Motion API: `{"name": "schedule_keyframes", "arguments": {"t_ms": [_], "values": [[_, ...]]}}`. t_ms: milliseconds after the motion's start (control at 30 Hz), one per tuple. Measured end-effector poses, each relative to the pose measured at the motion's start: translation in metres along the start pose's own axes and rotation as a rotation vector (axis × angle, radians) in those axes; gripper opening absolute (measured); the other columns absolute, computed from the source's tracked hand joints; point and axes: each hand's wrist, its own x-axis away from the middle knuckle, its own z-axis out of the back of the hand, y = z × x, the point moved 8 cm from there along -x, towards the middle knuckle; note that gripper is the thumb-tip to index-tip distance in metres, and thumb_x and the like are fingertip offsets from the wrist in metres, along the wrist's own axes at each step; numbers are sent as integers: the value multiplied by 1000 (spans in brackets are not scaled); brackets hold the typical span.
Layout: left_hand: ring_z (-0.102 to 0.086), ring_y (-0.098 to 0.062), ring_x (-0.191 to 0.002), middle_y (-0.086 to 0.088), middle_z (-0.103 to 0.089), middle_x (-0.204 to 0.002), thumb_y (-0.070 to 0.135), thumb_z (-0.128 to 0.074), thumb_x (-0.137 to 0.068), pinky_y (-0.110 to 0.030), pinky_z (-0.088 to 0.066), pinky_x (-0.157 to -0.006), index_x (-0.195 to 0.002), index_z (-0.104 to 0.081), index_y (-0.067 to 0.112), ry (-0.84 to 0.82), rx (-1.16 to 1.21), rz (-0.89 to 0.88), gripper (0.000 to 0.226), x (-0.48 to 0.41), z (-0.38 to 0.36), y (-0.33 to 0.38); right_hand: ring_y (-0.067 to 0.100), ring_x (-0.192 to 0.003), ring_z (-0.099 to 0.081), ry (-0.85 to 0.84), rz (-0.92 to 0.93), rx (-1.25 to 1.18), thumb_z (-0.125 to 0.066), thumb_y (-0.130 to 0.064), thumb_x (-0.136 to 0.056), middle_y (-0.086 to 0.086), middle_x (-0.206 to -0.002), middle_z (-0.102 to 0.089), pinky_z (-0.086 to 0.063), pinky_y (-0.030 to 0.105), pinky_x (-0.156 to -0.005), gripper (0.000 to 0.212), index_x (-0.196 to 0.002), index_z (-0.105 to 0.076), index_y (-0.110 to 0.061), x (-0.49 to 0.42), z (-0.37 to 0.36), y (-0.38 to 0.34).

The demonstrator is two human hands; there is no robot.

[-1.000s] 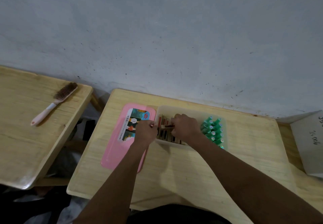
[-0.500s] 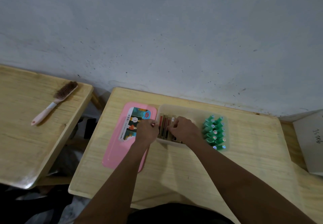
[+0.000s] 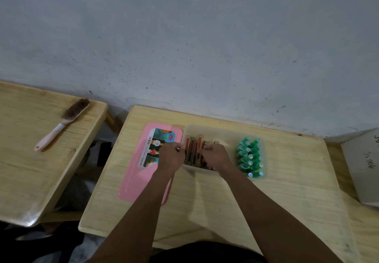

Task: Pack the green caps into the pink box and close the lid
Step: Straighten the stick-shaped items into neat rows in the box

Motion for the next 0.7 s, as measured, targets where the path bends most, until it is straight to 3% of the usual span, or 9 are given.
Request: {"name": "schedule_keyframes", "arguments": {"t_ms": [133, 300, 467, 600, 700], "values": [[-65, -21, -100, -14, -68, -116, 16, -55, -93, -21, -44, -80, -121, -62, 4, 9, 9, -7, 31, 0, 0, 0, 25, -71, -56, -41, -8, -5, -66, -17, -88, 17, -79, -62, -55, 44, -77, 29, -100, -67, 9, 1, -5, -2], [-64, -21, -104, -13, -67, -119, 17, -55, -93, -22, -45, -83, -122, -62, 4, 19, -4, -7, 32, -1, 1, 0, 31, -82, -70, -81, 15, 60, -65, -16, -86, 16, -80, -71, -58, 46, -82, 16, -85, -73, -2, -4, -21, -7], [-64, -20, -104, -12, -68, -117, 19, -54, -94, -20, -42, -79, -122, -62, 5, 46, -20, -9, 32, 0, 1, 1, 28, -74, -74, -76, 15, 90, -64, -16, -85, 13, -78, -75, -60, 48, -76, 15, -76, -75, -10, -12, -32, -6], [-64, -19, -101, -12, -68, -116, 19, -54, -94, -19, -43, -80, -121, -63, 7, 30, -33, -21, 31, -3, -1, -2, 29, -79, -72, -107, 85, 192, -55, -15, -90, 14, -87, -75, -59, 40, -75, 24, -85, -76, -6, -8, -21, -15], [-66, -19, -94, -12, -69, -114, 19, -54, -94, -19, -44, -79, -120, -64, 7, 17, -44, -28, 30, -5, -3, -4, 20, -91, -68, 40, 71, 279, -55, -23, -88, 1, -103, -72, -55, 34, -80, 21, -96, -74, -22, -5, 12, -10]]}}
